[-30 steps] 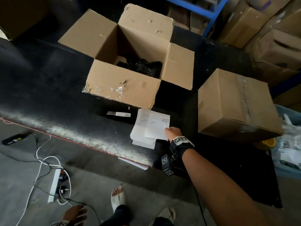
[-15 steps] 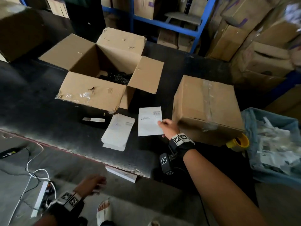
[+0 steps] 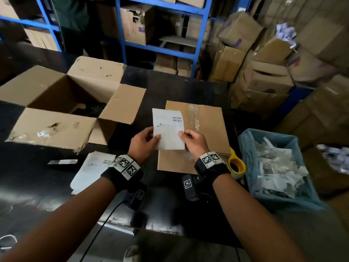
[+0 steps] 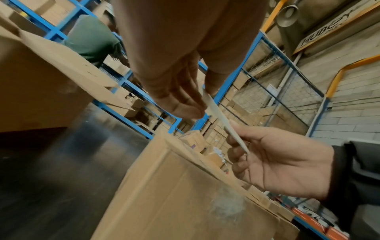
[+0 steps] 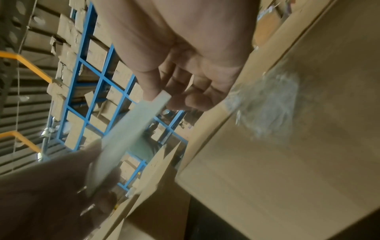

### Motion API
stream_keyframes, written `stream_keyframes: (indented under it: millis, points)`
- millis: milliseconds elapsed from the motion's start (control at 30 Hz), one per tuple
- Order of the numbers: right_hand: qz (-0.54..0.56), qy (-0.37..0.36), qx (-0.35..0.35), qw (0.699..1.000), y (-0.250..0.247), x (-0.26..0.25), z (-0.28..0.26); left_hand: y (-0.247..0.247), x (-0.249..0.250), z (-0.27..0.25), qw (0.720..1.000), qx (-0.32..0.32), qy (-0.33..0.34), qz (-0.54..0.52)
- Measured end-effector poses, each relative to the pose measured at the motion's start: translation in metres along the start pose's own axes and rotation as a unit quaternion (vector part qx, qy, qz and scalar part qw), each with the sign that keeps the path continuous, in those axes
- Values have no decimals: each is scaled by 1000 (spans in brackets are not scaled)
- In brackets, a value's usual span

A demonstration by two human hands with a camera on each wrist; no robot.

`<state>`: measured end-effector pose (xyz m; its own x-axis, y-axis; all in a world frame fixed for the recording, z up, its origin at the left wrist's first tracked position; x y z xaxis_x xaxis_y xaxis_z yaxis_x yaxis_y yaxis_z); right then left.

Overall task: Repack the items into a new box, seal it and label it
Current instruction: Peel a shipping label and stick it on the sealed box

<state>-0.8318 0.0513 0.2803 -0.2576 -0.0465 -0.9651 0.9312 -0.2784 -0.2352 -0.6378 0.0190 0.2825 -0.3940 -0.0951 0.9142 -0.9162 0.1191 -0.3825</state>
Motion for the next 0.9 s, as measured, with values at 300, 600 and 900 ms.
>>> stream_keyframes:
  millis: [300,600,900]
  points:
    - [-8,27,2,1000,-40,8,40,32,35,67,995,-47,-3,-92]
    - [-35,19,-46,998,-30,7,76,29,44,124,991,-76,-8,-107]
    - [-32,13,-38,999,-26,8,90,35,37,145,993,-77,-10,-88]
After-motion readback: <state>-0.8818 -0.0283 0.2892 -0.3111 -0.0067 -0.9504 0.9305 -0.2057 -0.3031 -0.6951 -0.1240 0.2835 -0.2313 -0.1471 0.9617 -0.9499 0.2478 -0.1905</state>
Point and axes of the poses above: each hand's wrist, its own z-axis towards the middle knuckle, its own y-axis out of the palm, x = y × z, the point moved 5 cm from there along z, towards the middle knuckle, and after that the axes turned 13 degrees about -y, right-handed, at the moved point
